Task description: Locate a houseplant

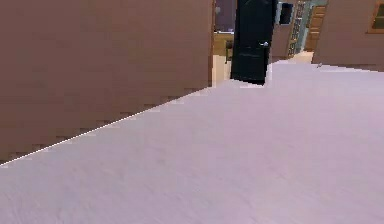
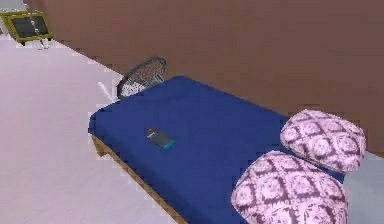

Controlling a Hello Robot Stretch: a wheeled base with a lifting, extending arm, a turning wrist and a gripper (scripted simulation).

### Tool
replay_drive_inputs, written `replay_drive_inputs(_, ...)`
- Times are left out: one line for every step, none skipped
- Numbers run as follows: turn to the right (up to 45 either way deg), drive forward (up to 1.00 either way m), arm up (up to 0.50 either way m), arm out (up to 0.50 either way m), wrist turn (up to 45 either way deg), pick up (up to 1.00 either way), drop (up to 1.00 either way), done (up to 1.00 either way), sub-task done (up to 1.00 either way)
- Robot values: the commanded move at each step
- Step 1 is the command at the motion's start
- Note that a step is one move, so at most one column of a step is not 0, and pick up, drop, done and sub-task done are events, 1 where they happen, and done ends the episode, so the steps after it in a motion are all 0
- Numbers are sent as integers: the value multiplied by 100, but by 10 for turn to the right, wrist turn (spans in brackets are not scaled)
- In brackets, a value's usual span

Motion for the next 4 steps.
replay_drive_inputs(0,25,0,0,0,0,0,0,0)
replay_drive_inputs(90,0,0,0,0,0,0,0,0)
replay_drive_inputs(0,100,0,0,0,0,0,0,0)
replay_drive_inputs(30,0,0,0,0,0,0,0,0)
